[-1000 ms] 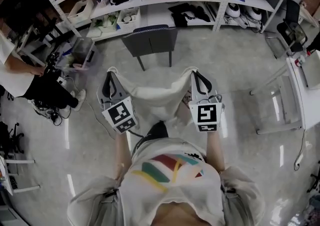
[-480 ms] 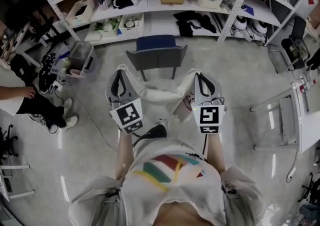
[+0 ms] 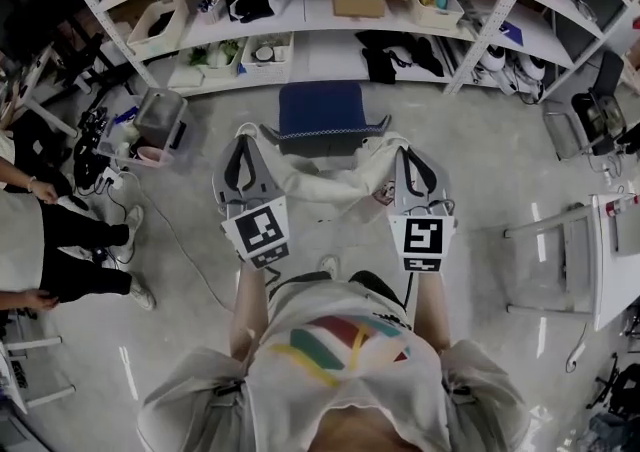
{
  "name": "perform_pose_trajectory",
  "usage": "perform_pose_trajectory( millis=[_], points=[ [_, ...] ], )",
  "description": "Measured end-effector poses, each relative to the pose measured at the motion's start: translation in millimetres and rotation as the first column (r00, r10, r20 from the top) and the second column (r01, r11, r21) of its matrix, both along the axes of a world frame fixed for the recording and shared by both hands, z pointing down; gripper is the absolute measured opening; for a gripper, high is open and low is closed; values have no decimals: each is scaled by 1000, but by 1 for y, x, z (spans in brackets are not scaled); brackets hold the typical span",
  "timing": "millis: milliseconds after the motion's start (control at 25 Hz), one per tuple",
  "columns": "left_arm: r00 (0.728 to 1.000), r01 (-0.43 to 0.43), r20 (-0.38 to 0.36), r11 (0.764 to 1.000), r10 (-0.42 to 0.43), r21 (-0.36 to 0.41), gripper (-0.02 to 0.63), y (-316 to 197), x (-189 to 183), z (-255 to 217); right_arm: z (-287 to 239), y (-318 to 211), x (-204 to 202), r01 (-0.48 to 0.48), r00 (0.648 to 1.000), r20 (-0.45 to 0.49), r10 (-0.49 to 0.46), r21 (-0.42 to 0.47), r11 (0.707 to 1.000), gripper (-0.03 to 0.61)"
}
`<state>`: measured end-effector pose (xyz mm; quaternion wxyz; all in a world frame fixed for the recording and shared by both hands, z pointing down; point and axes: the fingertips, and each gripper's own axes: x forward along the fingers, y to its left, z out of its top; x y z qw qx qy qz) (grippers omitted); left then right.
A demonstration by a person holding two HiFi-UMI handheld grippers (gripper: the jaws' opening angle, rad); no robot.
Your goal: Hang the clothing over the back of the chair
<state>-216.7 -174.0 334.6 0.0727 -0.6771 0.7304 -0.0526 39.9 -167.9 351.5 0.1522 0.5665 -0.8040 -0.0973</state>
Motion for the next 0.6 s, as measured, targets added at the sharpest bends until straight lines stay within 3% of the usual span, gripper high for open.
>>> perform_pose_trajectory(
  millis=[600],
  points=[
    [1000,23,-8,997,-24,-70,14,-49,10,18,21,-50,7,16,1000,-10,-16,-81,997,12]
  ],
)
